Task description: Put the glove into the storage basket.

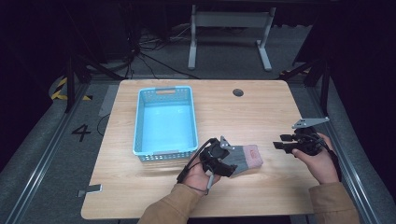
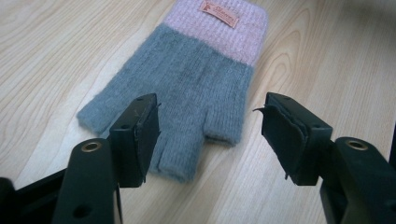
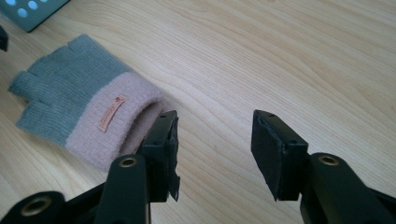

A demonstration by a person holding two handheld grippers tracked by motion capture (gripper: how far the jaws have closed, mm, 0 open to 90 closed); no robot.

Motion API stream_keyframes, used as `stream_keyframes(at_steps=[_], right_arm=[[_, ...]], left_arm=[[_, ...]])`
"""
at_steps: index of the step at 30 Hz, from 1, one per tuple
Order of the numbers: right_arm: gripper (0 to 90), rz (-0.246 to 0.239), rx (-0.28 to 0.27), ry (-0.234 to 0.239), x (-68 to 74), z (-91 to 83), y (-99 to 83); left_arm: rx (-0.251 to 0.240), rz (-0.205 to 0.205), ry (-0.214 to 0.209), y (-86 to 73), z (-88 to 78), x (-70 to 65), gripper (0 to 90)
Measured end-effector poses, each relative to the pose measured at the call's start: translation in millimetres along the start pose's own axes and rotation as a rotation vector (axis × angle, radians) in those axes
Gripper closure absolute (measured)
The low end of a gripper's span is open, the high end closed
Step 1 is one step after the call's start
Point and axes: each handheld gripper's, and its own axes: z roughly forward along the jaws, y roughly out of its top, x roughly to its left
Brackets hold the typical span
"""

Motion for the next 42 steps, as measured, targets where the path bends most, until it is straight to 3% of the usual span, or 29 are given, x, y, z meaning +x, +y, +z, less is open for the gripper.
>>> stream_keyframes(at_steps=[13,31,42], right_arm=[[51.3,-0.001,-0.030,0.016,-1.6,-6.7,1.6],[48.8,-0.010,-0.019,0.033,0.0,-3.9,1.4],[48.3,-0.015,-0.020,0.032,1.4,-2.5,1.5]], left_arm=[[-0.005,-0.006,0.043,16.3,16.7,7.0,10.5],[0.073,-0.030,0.051,13.9,45.8,19.6,0.2],[0.097,0.004,0.037,12.5,60.5,19.3,0.0]])
